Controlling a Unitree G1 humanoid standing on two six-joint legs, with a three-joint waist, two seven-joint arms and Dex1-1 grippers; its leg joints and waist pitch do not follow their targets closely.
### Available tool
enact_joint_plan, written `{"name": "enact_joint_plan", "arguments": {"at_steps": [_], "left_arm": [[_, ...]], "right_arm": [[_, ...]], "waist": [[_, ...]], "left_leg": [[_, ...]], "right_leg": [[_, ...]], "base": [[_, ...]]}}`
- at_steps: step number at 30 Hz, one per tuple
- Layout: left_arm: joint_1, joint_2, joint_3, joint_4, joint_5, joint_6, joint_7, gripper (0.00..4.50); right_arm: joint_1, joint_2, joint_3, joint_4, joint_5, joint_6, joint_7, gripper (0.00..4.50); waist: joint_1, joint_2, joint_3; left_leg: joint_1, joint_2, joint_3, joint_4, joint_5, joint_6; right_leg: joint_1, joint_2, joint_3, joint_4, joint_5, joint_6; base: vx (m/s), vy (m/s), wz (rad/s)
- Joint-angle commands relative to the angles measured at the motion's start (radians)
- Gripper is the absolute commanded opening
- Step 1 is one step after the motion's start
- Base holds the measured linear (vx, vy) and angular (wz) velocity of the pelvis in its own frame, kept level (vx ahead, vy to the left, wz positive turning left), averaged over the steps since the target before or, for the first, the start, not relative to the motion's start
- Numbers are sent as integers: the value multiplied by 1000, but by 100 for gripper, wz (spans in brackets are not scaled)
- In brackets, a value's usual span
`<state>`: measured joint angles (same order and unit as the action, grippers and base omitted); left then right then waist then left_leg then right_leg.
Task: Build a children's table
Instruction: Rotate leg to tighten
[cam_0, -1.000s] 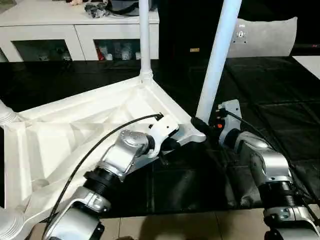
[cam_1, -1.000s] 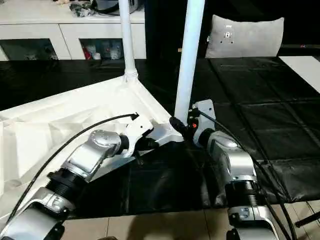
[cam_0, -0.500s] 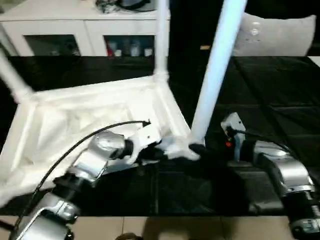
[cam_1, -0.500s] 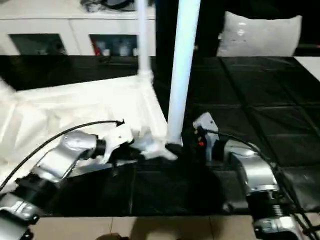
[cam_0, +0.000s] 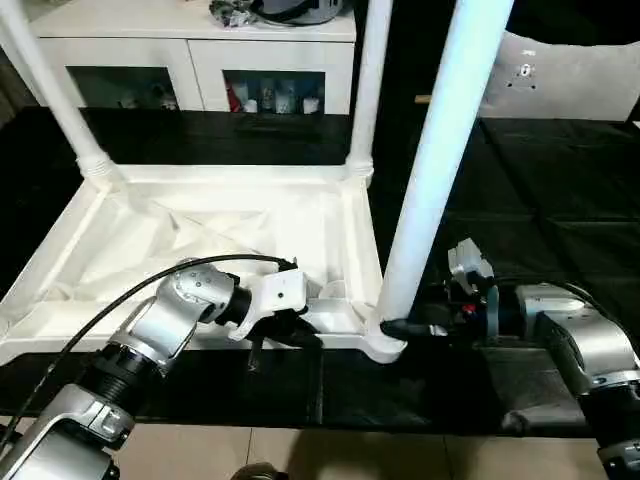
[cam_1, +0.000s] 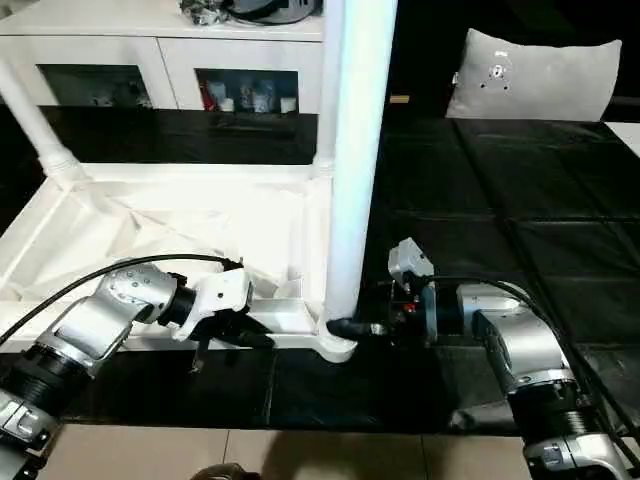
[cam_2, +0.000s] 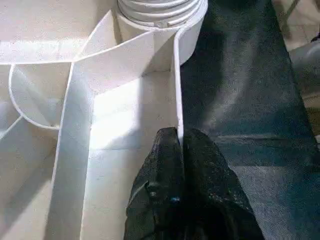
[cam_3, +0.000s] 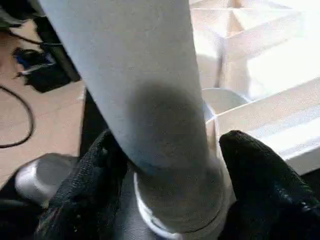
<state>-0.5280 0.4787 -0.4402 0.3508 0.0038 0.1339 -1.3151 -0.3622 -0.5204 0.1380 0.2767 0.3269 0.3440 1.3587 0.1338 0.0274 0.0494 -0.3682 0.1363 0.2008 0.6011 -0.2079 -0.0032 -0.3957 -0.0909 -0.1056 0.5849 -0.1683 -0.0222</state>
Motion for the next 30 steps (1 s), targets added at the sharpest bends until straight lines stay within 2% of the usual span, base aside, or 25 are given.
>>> {"name": "enact_joint_plan", "arguments": {"at_steps": [1, 7, 12, 15, 17, 19, 20, 22, 24, 26, 30], "left_arm": [[-18, 7, -35, 7, 23, -19, -37, 0], [-23, -1, -34, 22, 27, -28, -32, 0], [-16, -14, -28, 18, 16, -16, -19, 0], [-20, -46, -7, 4, 14, 73, 52, 0], [-28, -82, 16, 3, 9, 136, 118, 0], [-33, -100, 27, 6, 7, 165, 149, 0], [-54, -160, 59, 32, 11, 248, 256, 0], [-72, -219, 84, 55, 14, 308, 346, 0], [-87, -262, 100, 84, 20, 322, 417, 0], [-105, -324, 128, 116, 28, 346, 517, 0], [-118, -386, 149, 127, 44, 371, 603, 0]], "right_arm": [[-10, -10, 11, -20, 14, 6, 14, 281], [-4, -4, 26, -23, 13, 10, 21, 228], [13, 0, 21, -50, 35, 45, 24, 212], [17, 39, -1, -71, 45, 94, -77, 210], [3, 82, -15, -46, 1, 69, -195, 209], [-8, 102, -23, -26, -21, 63, -253, 209], [-53, 159, -54, 50, -70, 79, -426, 208], [-89, 211, -89, 109, -94, 106, -572, 204], [-109, 243, -114, 147, -110, 110, -667, 202], [-133, 284, -142, 188, -132, 104, -795, 199], [-149, 327, -174, 215, -142, 75, -884, 199]], "waist": [[-2, -14, -62], [5, -13, -62], [6, -14, -63], [7, -12, -63], [-2, -16, -57], [-6, -14, -54], [-17, -17, -53], [-35, -19, -52], [-49, -19, -53], [-62, -20, -56], [-66, -23, -59]], "left_leg": [[17, 113, -47, -77, -168, 44], [17, 113, -48, -77, -169, 37], [18, 114, -48, -77, -171, 34], [17, 113, -48, -76, -156, 35], [17, 109, -52, -78, -199, 10], [20, 105, -54, -78, -237, -5], [20, 104, -56, -80, -244, -21], [21, 100, -62, -78, -272, -35], [15, 99, -65, -80, -274, -28], [15, 97, -60, -77, -265, -16], [12, 94, -54, -74, -219, 13]], "right_leg": [[44, -102, 72, -61, -264, -217], [43, -101, 71, -63, -286, -206], [44, -101, 72, -62, -286, -203], [44, -101, 72, -61, -269, -210], [41, -105, 73, -71, -351, -196], [39, -108, 71, -82, -445, -171], [38, -104, 70, -80, -468, -163], [38, -105, 64, -88, -525, -144], [42, -105, 64, -95, -522, -129], [39, -101, 65, -94, -471, -139], [40, -99, 68, -88, -379, -168]], "base": [[0, 0, 0], [0, 0, 0], [0, 0, 0], [0, 0, 0], [0, 0, 0], [0, 0, 0], [0, 0, 0], [0, 0, 0], [0, 0, 0], [0, 0, 0], [0, 0, 0]]}}
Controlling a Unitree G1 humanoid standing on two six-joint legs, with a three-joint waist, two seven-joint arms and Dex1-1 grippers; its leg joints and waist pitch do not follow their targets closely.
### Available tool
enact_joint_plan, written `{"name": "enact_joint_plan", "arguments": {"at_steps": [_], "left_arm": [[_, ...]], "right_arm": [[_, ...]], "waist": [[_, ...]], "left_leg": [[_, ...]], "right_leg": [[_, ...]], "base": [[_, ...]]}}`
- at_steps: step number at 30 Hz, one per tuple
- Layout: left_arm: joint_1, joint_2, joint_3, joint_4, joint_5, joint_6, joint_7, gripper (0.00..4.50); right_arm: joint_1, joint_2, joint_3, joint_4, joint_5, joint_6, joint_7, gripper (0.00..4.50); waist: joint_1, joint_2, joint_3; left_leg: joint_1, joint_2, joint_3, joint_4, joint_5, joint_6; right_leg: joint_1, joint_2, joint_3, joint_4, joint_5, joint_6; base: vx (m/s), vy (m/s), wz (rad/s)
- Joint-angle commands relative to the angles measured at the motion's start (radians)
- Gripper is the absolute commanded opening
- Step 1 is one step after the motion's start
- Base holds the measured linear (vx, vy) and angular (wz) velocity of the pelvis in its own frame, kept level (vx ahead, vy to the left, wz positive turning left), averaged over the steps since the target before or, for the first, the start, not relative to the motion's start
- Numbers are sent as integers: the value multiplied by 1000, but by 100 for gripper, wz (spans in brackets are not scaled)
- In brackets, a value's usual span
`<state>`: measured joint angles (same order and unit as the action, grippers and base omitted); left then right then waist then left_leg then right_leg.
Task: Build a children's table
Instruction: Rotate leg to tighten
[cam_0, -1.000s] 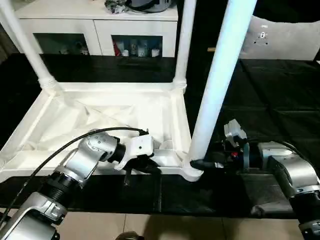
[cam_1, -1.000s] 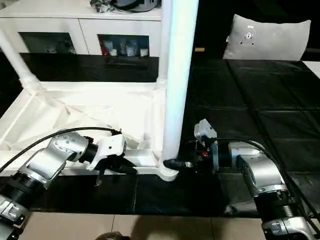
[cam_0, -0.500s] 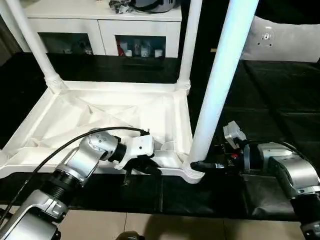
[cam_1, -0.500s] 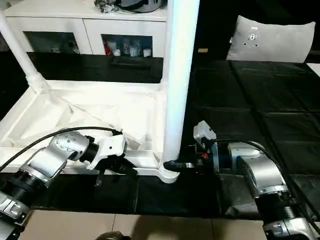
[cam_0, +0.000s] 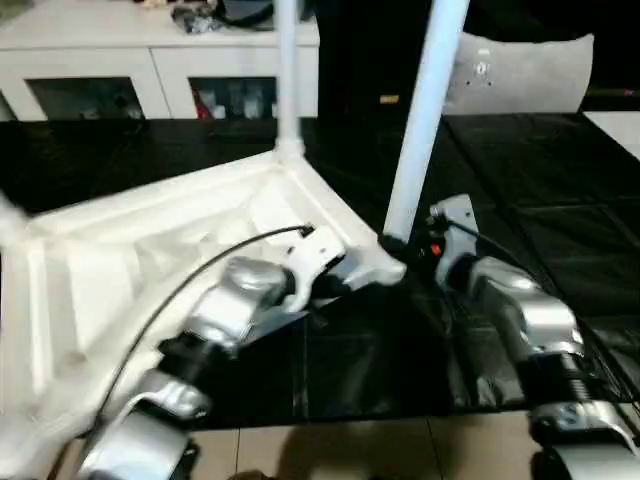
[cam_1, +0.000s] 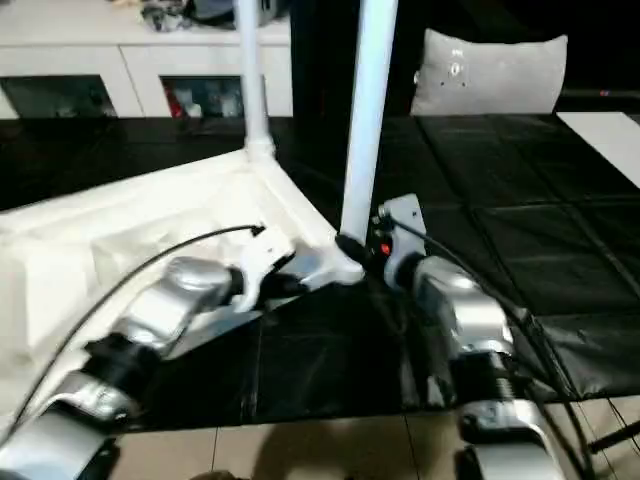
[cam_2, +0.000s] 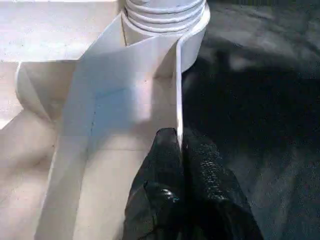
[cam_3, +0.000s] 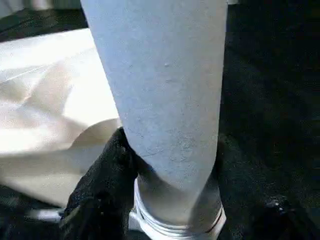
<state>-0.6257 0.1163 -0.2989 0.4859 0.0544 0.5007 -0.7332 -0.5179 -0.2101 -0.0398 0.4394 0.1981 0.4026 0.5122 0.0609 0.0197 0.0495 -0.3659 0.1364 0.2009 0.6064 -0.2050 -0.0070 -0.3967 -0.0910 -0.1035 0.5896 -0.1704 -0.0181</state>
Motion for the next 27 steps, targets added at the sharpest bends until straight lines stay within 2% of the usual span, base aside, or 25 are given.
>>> {"name": "enact_joint_plan", "arguments": {"at_steps": [1, 2, 3, 5, 8, 10, 13, 14, 17, 22, 24, 26, 27], "left_arm": [[-20, -33, 7, -11, -8, 6, 24, 0], [-20, -38, 5, -15, -9, 11, 24, 0], [-17, -31, -5, -23, -9, 4, 9, 0], [-13, -19, -17, -29, -6, -10, -11, 0], [-7, 10, -33, -31, 0, -42, -46, 0], [-2, 33, -46, -34, 1, -69, -77, 0], [12, 73, -55, -51, -7, -102, -143, 0], [22, 102, -65, -66, -14, -133, -195, 0], [41, 158, -95, -96, -23, -187, -294, 0], [62, 231, -137, -121, -24, -248, -409, 0], [69, 252, -147, -130, -27, -269, -446, 0], [74, 280, -156, -148, -38, -282, -501, 0], [76, 291, -159, -154, -42, -284, -523, 0]], "right_arm": [[7, 23, -3, 53, -9, 4, -37, 199], [10, 27, -7, 46, -2, -6, -25, 233], [20, 26, -10, 29, 11, -10, -5, 233], [32, 23, -13, 5, 29, -11, 24, 270], [49, 3, -8, -23, 49, -18, 77, 287], [58, -17, -2, -35, 52, -29, 114, 311], [76, -72, 21, -61, 58, -37, 211, 332], [88, -109, 39, -82, 58, -39, 279, 344], [107, -174, 76, -121, 63, -33, 394, 373], [122, -256, 125, -155, 64, -34, 531, 383], [123, -274, 133, -160, 76, -21, 573, 383], [127, -289, 146, -174, 93, -1, 624, 348], [128, -295, 152, -179, 99, 6, 645, 348]], "waist": [[9, -15, -61], [10, -11, -62], [9, -10, -63], [13, -12, -64], [18, -8, -66], [20, -9, -67], [27, -8, -64], [32, -8, -62], [36, -6, -62], [48, -3, -59], [54, -5, -59], [57, -8, -59], [58, -7, -60]], "left_leg": [[8, 96, -54, -79, -205, 26], [6, 96, -53, -78, -190, 36], [5, 95, -52, -78, -182, 40], [5, 96, -50, -76, -160, 61], [4, 98, -51, -76, -143, 75], [4, 99, -51, -75, -135, 80], [6, 99, -49, -75, -145, 79], [7, 101, -51, -77, -166, 74], [9, 105, -52, -80, -184, 67], [15, 110, -51, -83, -211, 45], [17, 109, -49, -83, -212, 41], [13, 112, -49, -84, -201, 41], [14, 111, -50, -83, -201, 41]], "right_leg": [[45, -99, 66, -89, -352, -178], [46, -98, 66, -84, -321, -185], [47, -97, 66, -83, -305, -189], [49, -97, 66, -78, -260, -205], [51, -96, 65, -76, -238, -207], [51, -94, 65, -72, -214, -214], [51, -96, 65, -73, -223, -219], [51, -97, 65, -76, -257, -210], [49, -95, 66, -76, -271, -204], [43, -96, 68, -75, -294, -201], [43, -98, 70, -75, -293, -207], [44, -97, 70, -70, -274, -212], [44, -97, 70, -69, -273, -214]], "base": [[0, 0, 0], [0, 0, 0], [0, 0, 0], [0, 0, 0], [0, 0, 0], [0, 0, 0], [0, 0, 0], [0, 0, 0], [0, 0, 0], [0, 0, 0], [0, 0, 0], [0, 0, 0], [0, 0, 0]]}}
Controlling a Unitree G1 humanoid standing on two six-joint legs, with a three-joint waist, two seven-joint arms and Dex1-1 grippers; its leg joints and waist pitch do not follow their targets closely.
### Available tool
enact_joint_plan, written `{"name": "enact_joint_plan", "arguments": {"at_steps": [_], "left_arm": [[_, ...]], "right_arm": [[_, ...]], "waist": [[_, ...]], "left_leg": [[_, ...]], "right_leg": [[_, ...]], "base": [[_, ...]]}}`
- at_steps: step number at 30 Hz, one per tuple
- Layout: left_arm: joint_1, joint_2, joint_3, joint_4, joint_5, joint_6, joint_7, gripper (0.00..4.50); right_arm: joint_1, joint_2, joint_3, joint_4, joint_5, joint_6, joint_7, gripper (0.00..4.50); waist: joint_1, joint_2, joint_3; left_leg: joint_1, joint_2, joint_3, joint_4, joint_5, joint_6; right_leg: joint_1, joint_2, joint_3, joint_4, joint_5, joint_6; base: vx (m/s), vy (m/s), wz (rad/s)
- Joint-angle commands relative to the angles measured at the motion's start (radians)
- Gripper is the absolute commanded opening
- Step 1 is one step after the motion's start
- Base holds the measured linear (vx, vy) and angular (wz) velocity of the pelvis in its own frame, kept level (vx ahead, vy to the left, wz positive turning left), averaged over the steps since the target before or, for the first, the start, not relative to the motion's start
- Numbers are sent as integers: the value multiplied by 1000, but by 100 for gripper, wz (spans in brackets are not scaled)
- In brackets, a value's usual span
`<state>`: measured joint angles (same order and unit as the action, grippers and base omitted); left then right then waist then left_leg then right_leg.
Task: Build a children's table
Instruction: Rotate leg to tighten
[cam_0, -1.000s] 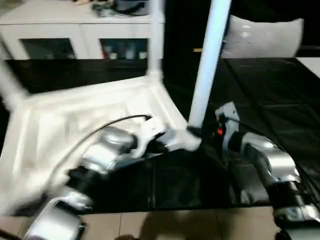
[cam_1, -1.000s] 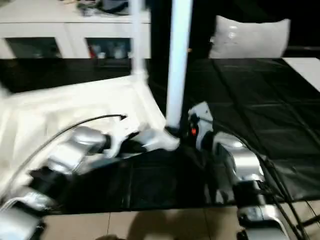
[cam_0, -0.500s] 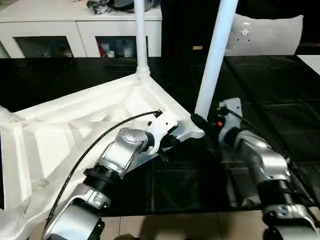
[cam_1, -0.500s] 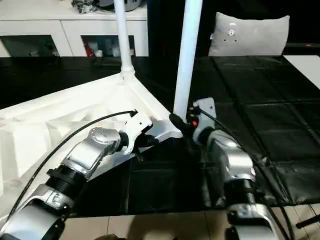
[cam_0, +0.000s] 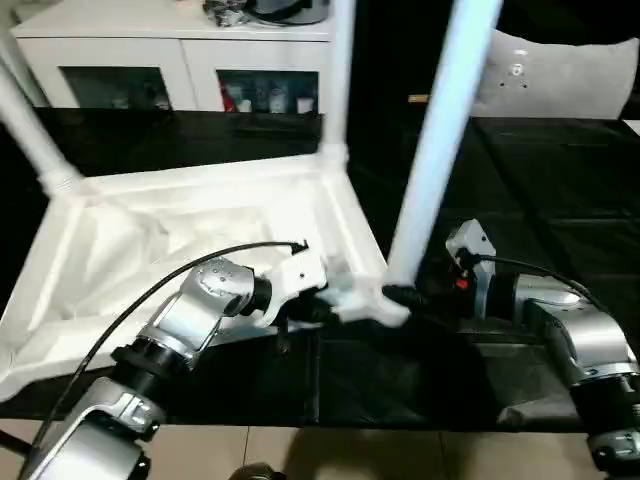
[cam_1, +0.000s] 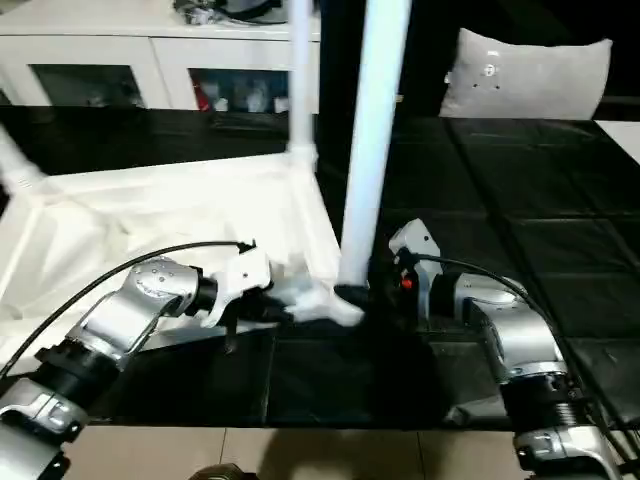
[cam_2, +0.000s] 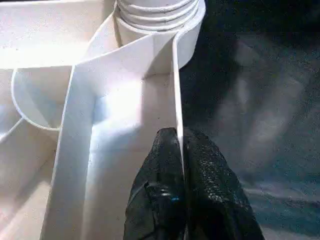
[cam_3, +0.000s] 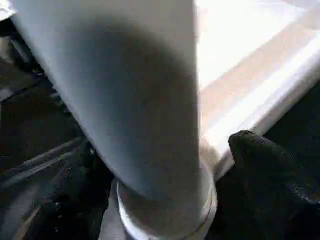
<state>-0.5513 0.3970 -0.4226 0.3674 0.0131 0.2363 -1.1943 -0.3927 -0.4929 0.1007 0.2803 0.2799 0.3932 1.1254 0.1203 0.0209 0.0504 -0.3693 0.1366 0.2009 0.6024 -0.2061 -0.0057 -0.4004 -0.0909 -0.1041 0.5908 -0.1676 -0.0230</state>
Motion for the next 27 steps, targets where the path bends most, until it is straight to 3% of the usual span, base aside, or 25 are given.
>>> {"name": "enact_joint_plan", "arguments": {"at_steps": [1, 2, 4, 10, 20, 22, 24, 27], "left_arm": [[1, 17, -38, -39, -5, -24, -78, 0], [-3, 28, -45, -38, -5, -35, -101, 0], [-5, 31, -48, -37, -3, -40, -109, 0], [-6, 47, -59, -39, -1, -56, -138, 0], [8, 43, -50, -43, -15, -44, -138, 0], [11, 27, -39, -48, -17, 3, -104, 0], [5, -18, -11, -39, -18, 76, -18, 0], [-11, -93, 31, -22, -20, 170, 108, 0]], "right_arm": [[7, -17, 19, -27, 22, 17, 52, 348], [16, -27, 34, -45, 35, 25, 95, 345], [20, -30, 40, -52, 41, 29, 111, 309], [28, -38, 64, -59, 50, 34, 156, 263], [55, -47, 69, -106, 85, 84, 180, 225], [60, -25, 59, -115, 84, 90, 136, 223], [48, 30, 37, -95, 54, 82, 18, 222], [9, 124, 1, -36, 1, 89, -192, 216]], "waist": [[-1, -8, -60], [1, -11, -60], [4, -9, -60], [14, -9, -59], [19, -10, -62], [19, -6, -61], [13, -8, -59], [2, -11, -54]], "left_leg": [[14, 110, -49, -79, -198, 42], [14, 110, -49, -78, -200, 43], [15, 111, -49, -78, -201, 44], [19, 112, -51, -80, -213, 23], [17, 111, -50, -78, -189, 26], [18, 111, -51, -79, -198, 23], [19, 112, -51, -81, -209, 12], [20, 105, -56, -81, -250, -14]], "right_leg": [[50, -99, 71, -70, -277, -210], [50, -99, 70, -71, -286, -210], [50, -101, 71, -73, -299, -203], [45, -102, 72, -77, -348, -189], [47, -101, 73, -70, -294, -201], [46, -102, 72, -72, -313, -196], [44, -102, 74, -74, -329, -195], [43, -105, 71, -87, -431, -172]], "base": [[0, 0, 0], [0, 0, 0], [0, 0, 0], [0, 0, 0], [0, 0, 0], [0, 0, 0], [0, 0, 0], [0, 0, 0]]}}
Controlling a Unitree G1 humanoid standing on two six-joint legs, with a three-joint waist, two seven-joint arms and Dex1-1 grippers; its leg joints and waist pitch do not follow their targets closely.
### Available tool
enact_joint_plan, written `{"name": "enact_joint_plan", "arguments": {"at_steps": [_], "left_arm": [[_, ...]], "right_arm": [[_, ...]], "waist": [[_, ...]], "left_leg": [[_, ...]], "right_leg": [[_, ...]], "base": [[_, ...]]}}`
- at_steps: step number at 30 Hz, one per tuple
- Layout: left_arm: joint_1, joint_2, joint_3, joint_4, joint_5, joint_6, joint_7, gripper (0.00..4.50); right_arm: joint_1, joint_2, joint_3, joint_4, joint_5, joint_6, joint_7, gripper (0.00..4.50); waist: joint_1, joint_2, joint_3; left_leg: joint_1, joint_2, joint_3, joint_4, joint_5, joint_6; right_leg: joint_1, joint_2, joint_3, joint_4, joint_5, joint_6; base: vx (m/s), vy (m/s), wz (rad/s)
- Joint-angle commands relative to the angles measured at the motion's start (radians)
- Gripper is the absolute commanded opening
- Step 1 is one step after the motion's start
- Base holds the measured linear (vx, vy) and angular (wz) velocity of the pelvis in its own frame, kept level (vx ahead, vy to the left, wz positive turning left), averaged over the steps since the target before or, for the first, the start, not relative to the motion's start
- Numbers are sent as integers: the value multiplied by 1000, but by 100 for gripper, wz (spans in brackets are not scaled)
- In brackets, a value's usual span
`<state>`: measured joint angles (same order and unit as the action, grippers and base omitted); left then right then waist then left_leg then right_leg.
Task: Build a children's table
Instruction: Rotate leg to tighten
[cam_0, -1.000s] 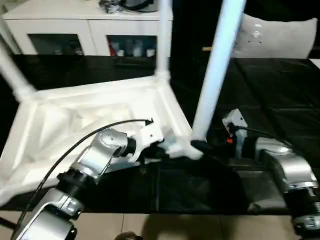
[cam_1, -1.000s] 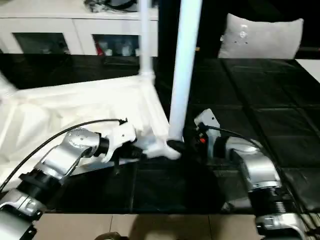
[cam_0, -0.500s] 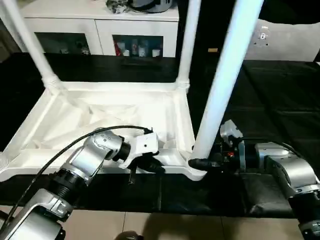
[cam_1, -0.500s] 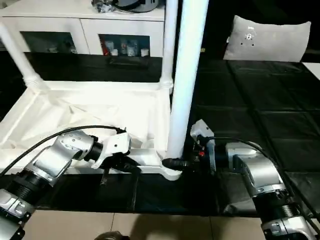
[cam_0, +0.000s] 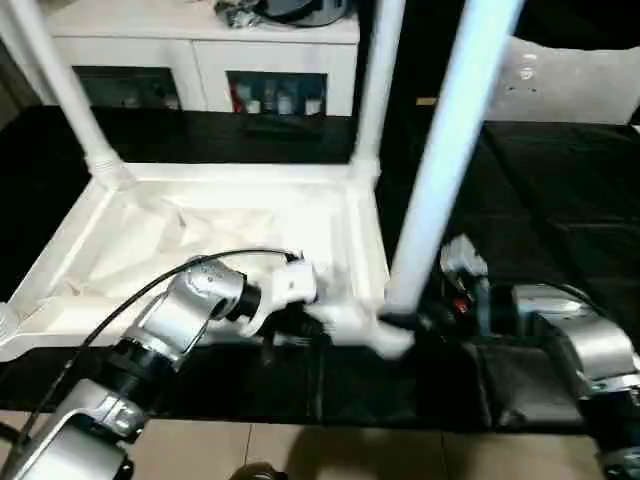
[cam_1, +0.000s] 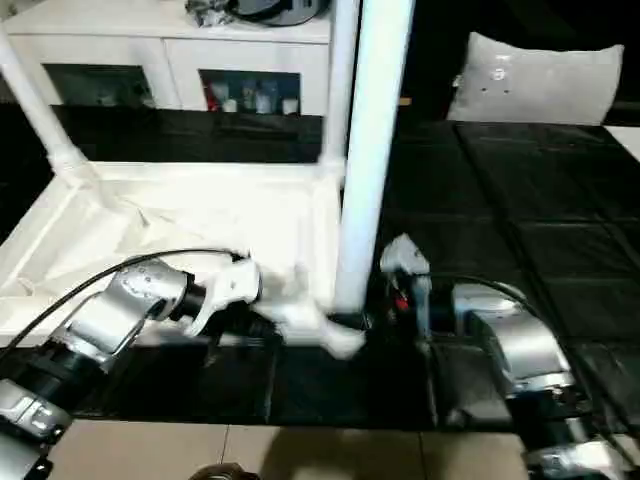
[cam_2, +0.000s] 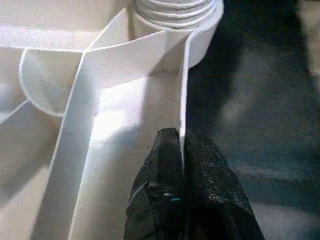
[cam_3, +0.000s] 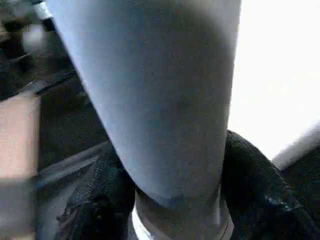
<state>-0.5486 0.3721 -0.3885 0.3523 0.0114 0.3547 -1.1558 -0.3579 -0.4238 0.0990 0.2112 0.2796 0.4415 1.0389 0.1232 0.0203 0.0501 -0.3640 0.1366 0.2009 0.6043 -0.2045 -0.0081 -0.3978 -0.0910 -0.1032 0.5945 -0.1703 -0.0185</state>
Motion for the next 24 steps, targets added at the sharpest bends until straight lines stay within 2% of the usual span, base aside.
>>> {"name": "enact_joint_plan", "arguments": {"at_steps": [1, 2, 4, 7, 8, 9, 11, 13, 14, 16, 17, 19, 21, 24], "left_arm": [[-13, -68, -3, -7, -18, 51, 70, 0], [-22, -99, 8, 2, -12, 85, 123, 0], [-37, -137, 25, 23, -3, 120, 193, 0], [-79, -228, 69, 95, 24, 148, 372, 0], [-95, -264, 91, 120, 33, 156, 444, 0], [-97, -270, 95, 124, 35, 158, 455, 0], [-103, -295, 110, 130, 35, 161, 489, 0], [-101, -302, 107, 124, 39, 163, 491, 0], [-97, -297, 96, 114, 42, 163, 479, 0], [-92, -286, 88, 111, 43, 151, 462, 0], [-92, -280, 86, 116, 44, 138, 457, 0], [-92, -277, 85, 120, 42, 129, 453, 0], [-86, -261, 77, 118, 40, 106, 429, 0], [-73, -229, 62, 109, 42, 74, 389, 0]], "right_arm": [[-26, 55, 2, 33, 1, 41, -106, 213], [-42, 90, -12, 58, -14, 49, -183, 212], [-59, 125, -25, 84, -32, 59, -263, 210], [-101, 200, -69, 156, -72, 62, -466, 209], [-112, 222, -81, 181, -90, 45, -519, 209], [-113, 225, -82, 185, -93, 41, -524, 209], [-116, 238, -93, 197, -98, 22, -543, 209], [-116, 247, -105, 197, -91, 18, -547, 258], [-114, 253, -116, 190, -80, 18, -545, 271], [-110, 254, -124, 182, -69, 18, -536, 277], [-109, 253, -127, 178, -66, 11, -531, 306], [-108, 252, -126, 176, -65, 7, -527, 314], [-101, 237, -123, 164, -54, 0, -494, 325], [-78, 193, -99, 130, -46, -8, -398, 353]], "waist": [[-6, -10, -51], [-20, -14, -54], [-36, -12, -54], [-53, -13, -53], [-55, -10, -56], [-57, -13, -55], [-54, -11, -59], [-54, -12, -61], [-52, -6, -62], [-53, -9, -62], [-53, -9, -62], [-53, -9, -61], [-54, -9, -59], [-54, -9, -58]], "left_leg": [[15, 104, -57, -84, -260, -19], [12, 100, -62, -84, -266, -20], [11, 101, -64, -84, -275, -21], [11, 94, -58, -81, -275, -14], [13, 91, -59, -77, -267, -10], [10, 90, -57, -77, -264, -4], [6, 94, -56, -78, -233, 17], [4, 95, -57, -79, -215, 26], [4, 96, -55, -77, -199, 38], [3, 97, -54, -78, -194, 48], [3, 96, -53, -77, -192, 51], [3, 95, -52, -77, -192, 52], [3, 95, -53, -78, -214, 47], [3, 97, -55, -81, -227, 45]], "right_leg": [[39, -103, 68, -93, -453, -171], [45, -105, 64, -98, -493, -145], [42, -102, 64, -100, -488, -139], [36, -96, 63, -104, -473, -147], [38, -99, 62, -106, -475, -146], [39, -98, 62, -109, -472, -144], [44, -96, 64, -102, -407, -150], [46, -94, 64, -95, -362, -161], [47, -95, 66, -89, -308, -183], [50, -95, 66, -87, -284, -195], [50, -95, 65, -87, -282, -199], [50, -95, 65, -88, -289, -199], [49, -96, 64, -95, -346, -182], [50, -94, 65, -93, -348, -174]], "base": [[0, 0, 0], [0, 0, 0], [0, 0, 0], [0, 0, 0], [0, 0, 0], [0, 0, 0], [0, 0, 0], [0, 0, 0], [0, 0, 0], [0, 0, 0], [0, 0, 0], [0, 0, 0], [0, 0, 0], [0, 0, 0]]}}
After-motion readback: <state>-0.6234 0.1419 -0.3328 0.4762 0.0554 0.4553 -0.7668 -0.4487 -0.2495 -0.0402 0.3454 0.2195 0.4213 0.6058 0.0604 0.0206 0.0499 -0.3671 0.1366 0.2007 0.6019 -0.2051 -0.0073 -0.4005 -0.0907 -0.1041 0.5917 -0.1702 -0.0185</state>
